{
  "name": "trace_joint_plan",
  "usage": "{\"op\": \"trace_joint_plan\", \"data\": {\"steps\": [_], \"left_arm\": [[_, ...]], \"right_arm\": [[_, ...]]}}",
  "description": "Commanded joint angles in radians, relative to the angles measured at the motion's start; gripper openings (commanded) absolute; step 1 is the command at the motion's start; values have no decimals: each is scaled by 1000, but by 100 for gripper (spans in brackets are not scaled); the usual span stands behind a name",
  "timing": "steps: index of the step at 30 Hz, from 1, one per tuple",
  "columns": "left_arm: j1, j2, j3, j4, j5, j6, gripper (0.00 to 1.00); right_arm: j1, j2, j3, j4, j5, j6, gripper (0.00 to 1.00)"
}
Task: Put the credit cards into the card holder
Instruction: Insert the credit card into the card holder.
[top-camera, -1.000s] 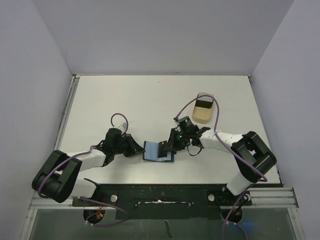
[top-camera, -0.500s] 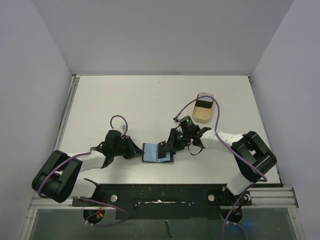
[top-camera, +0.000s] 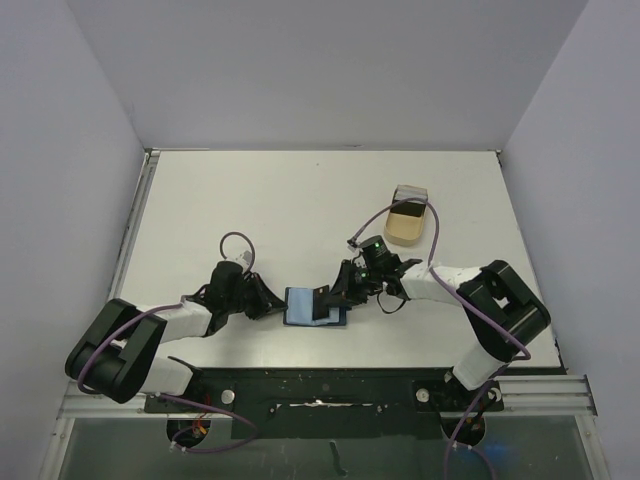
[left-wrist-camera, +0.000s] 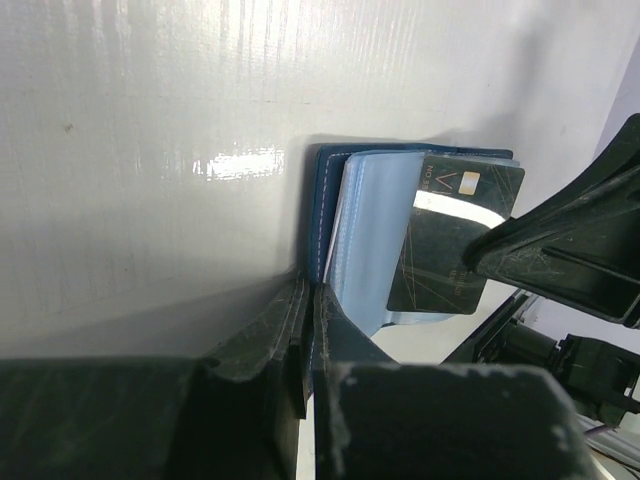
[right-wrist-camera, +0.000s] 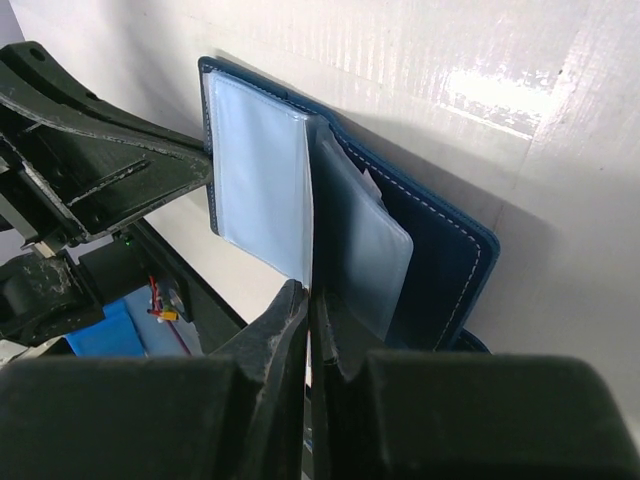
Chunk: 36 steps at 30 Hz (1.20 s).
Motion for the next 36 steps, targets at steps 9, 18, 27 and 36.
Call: {"op": "trace_joint_plan", "data": {"steps": [9,18,27,36], "left_arm": [[-18,-10,-14,53,-21,-21,0],[-20,-32,-26,45,-36,-27,0],[-20,-35,-35,53,-35,-37,0],[-20,-49,-36,44,-35,-46,0]], "right_arm": [[5,37,-28,106,-47,65,2],[20,43,-7,30,17,66,4],[49,71,33,-28,72,52,11],[64,63,82,-121,151,20,17]]}}
